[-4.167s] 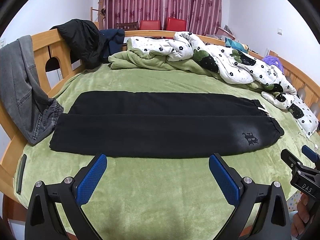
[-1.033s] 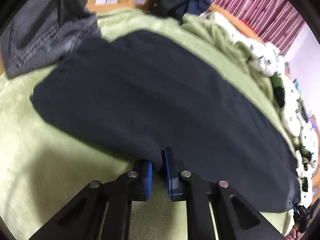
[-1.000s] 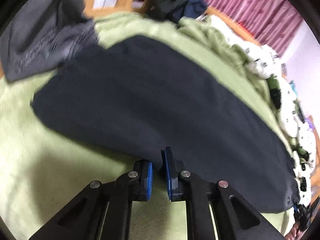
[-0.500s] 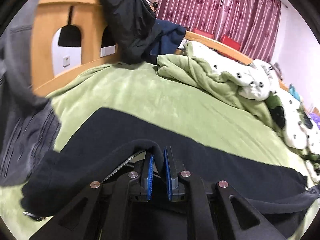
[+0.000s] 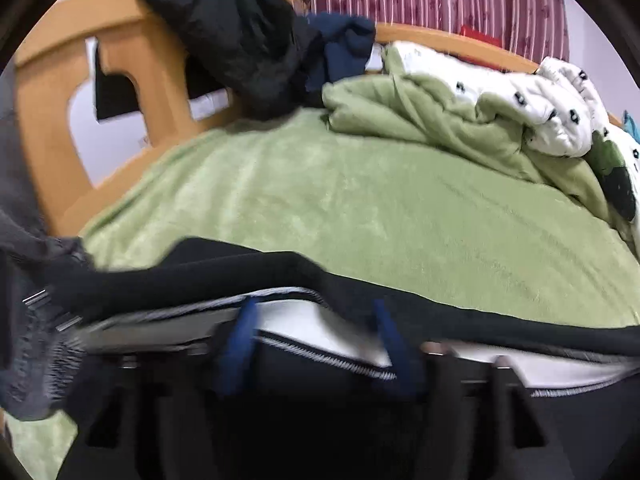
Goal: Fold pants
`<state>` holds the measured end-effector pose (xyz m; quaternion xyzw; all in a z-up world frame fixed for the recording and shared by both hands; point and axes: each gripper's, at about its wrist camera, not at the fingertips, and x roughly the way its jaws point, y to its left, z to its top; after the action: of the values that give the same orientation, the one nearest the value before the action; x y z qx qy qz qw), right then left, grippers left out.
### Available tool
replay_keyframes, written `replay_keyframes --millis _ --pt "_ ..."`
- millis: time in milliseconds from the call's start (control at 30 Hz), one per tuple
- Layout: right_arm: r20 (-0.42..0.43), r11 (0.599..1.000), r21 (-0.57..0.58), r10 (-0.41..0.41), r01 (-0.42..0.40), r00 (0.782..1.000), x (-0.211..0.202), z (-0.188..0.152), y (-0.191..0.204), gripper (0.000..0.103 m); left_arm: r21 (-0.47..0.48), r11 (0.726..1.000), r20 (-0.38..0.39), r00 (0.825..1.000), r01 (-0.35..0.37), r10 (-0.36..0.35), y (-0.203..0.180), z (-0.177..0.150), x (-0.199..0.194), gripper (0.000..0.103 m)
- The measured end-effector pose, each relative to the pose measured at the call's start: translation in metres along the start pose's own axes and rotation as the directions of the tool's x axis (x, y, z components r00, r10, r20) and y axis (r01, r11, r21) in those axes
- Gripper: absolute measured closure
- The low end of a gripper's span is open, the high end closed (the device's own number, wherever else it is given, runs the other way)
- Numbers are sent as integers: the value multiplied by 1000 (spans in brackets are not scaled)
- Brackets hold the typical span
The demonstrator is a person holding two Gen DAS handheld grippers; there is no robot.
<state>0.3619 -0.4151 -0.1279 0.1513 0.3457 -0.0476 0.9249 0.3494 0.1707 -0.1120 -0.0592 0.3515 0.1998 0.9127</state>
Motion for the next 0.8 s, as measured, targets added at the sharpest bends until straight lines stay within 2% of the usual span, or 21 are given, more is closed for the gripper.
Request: replay_keyframes --millis 100,200,233,333,367,400,467,600,700,767,800 --pt "7 1000 -27 -1 1 1000 -36 -12 -6 51 19 999 21 999 48 -49 13 -14 -35 27" --pt "1 998 -62 -1 1 1000 -71 -33 -20 44 8 993 -37 992 117 -117 28 -41 -59 26" --pt "1 998 -65 -4 4 1000 -85 -44 -29 42 -12 987 -69 985 158 -158 35 -54 -65 26" --pt "-21 999 -47 -19 18 1000 -105 -68 -53 40 -121 953 -143 945 278 -294 58 -100 -78 26" --pt "-35 999 -32 -19 18 999 -110 -77 -63 39 -164 934 -156 926 319 -343 66 -116 -79 26" --pt "-50 1000 -10 -15 15 999 -113 -86 -73 39 -204 916 -180 907 346 -382 72 -130 -77 26" --pt "-89 999 40 5 -2 996 -112 -101 -92 39 -263 898 -238 878 352 -414 79 -152 -66 27" --pt "-100 986 143 95 -80 990 -101 -114 -110 39 -316 872 -182 878 375 -443 85 -155 -63 27" --pt "-77 973 200 135 -118 988 -85 -106 -111 39 -391 840 -159 872 375 -463 89 -149 -49 27" --pt "-75 965 231 144 -124 987 -66 -94 -110 39 -454 810 -125 874 370 -469 94 -142 -35 28" --pt "-76 963 239 143 -121 987 -59 -89 -109 39 -469 805 -119 877 364 -466 94 -137 -29 28"
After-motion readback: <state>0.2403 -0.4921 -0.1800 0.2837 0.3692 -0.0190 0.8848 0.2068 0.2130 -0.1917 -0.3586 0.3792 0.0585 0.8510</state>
